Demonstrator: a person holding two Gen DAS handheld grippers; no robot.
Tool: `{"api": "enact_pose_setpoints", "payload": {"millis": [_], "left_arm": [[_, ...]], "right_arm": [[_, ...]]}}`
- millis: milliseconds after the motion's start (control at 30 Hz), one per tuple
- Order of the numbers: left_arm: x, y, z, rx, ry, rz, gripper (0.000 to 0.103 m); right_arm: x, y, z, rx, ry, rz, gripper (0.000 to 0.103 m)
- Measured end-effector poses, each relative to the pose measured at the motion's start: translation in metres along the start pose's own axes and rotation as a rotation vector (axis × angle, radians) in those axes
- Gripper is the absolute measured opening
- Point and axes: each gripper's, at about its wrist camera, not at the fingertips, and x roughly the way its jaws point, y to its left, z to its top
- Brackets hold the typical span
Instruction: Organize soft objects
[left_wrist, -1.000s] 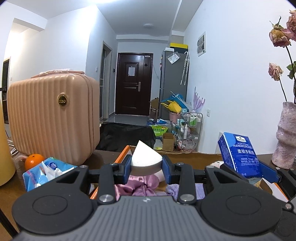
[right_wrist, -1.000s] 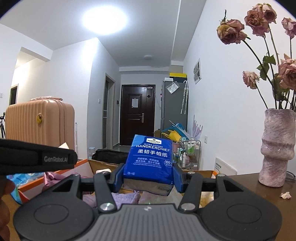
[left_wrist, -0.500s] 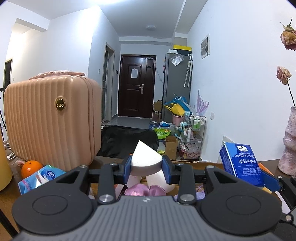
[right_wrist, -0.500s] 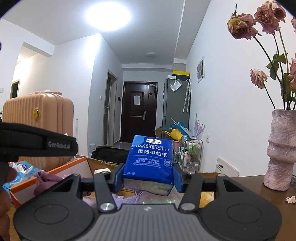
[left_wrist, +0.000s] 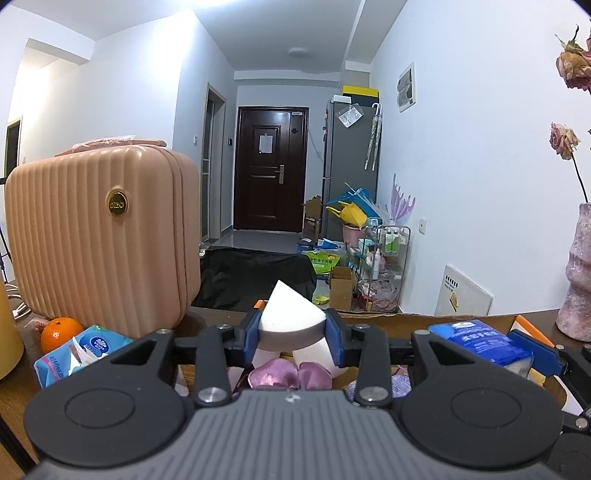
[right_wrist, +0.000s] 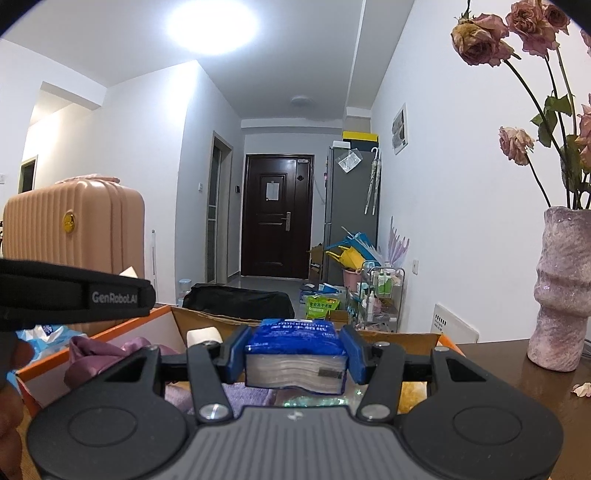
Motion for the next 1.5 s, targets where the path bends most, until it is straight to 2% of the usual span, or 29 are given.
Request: {"api": "enact_pose_setpoints", "payload": {"millis": [67,100,133,167,200,233,300,367,867,1500], "left_arm": [[-0.002,-0.001,0.0,-0.004,-0.003,0.007,0.049],[-0.002,0.0,0.0,-0.008,-0.005,0.006,0.055],[-0.003,-0.001,0.0,-0.011,-0.008,0.008,0.067],[-0.004,0.0,-0.001,-0.011,-0.012,0.011,0.076],[-0.006,0.0,-0.001,-0.012,-0.018,0.019,0.095],[-0.007,0.0,-0.001,-0.013,-0.027,0.029,0.103],[-0.011,0.0,-0.002,-0.011,-0.063,0.063,0.103],[-0.012,0.001,-0.002,-0.006,-0.067,0.064,0.103],[-0.008,0.006,-0.004,-0.019,-0.049,0.093,0.103],[-0.044,0.028,-0.013,-0.031,-0.053,0.145,0.103]], "right_arm": [[0.0,-0.002,0.0,0.008,0.004,0.005,0.056],[0.0,-0.003,0.0,0.011,0.006,0.005,0.064],[0.0,-0.003,0.001,0.014,0.003,0.003,0.075],[-0.001,-0.004,0.001,0.017,-0.004,-0.001,0.08],[-0.002,-0.004,0.001,0.02,-0.015,-0.007,0.088],[-0.003,-0.006,0.002,0.022,-0.026,-0.011,0.092],[-0.004,-0.006,0.002,0.022,-0.038,-0.014,0.098],[-0.005,-0.005,0.001,0.018,-0.045,-0.021,0.103],[-0.008,-0.004,0.001,0.021,-0.058,-0.032,0.103],[-0.049,-0.004,-0.006,-0.002,-0.103,-0.074,0.103]]}}
